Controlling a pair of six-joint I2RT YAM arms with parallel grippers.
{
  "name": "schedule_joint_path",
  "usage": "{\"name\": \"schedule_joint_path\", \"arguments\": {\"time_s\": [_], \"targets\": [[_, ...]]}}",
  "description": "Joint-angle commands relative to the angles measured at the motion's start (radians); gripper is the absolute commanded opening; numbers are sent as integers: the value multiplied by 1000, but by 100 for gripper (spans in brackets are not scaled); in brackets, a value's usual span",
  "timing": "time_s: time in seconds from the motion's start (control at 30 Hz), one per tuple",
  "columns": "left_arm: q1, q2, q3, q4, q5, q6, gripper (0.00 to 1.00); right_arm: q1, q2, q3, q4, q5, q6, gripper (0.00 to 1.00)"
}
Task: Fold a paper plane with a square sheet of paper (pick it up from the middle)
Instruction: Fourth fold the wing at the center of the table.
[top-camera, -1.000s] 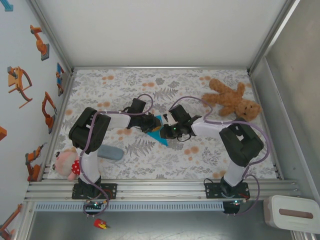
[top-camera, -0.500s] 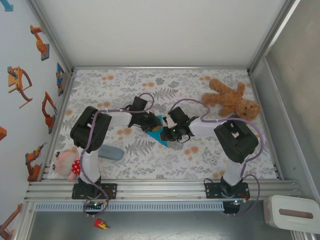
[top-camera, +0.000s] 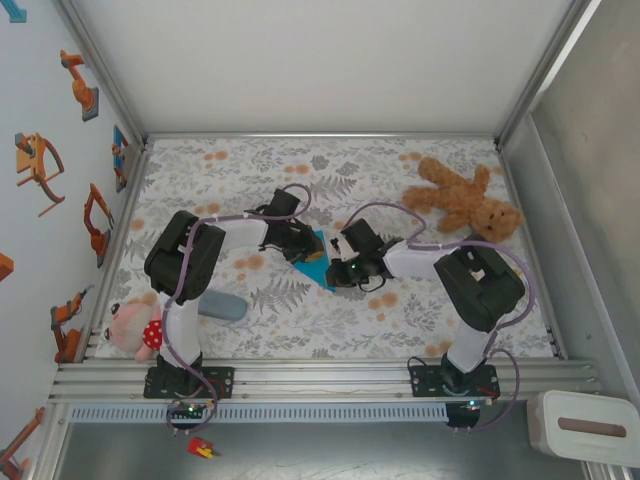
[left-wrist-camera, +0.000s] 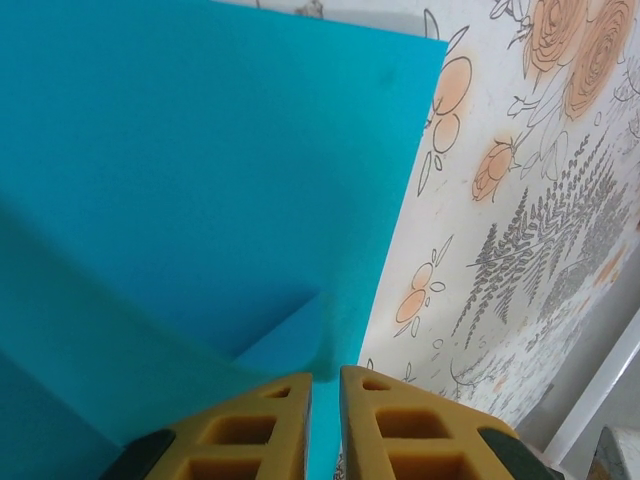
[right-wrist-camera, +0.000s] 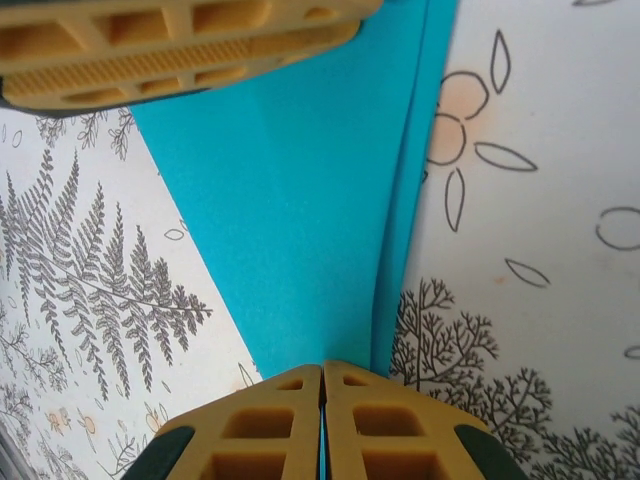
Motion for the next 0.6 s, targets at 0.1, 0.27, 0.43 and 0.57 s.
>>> {"name": "schedule_joint_path", "arguments": {"time_s": [0.1, 0.27, 0.43, 0.57], "targets": [[5, 83, -26, -152, -124, 10, 16, -1, -50, -88, -68, -31, 17, 8], [6, 79, -27, -154, -122, 11, 16, -1, -107, -134, -106, -23, 19, 8], [5, 71, -28, -151, -118, 15, 16, -2, -157, -138, -142, 8, 10, 8], [3, 66, -27, -146, -111, 17, 16, -11, -213, -118, -136, 50, 9, 8]]}}
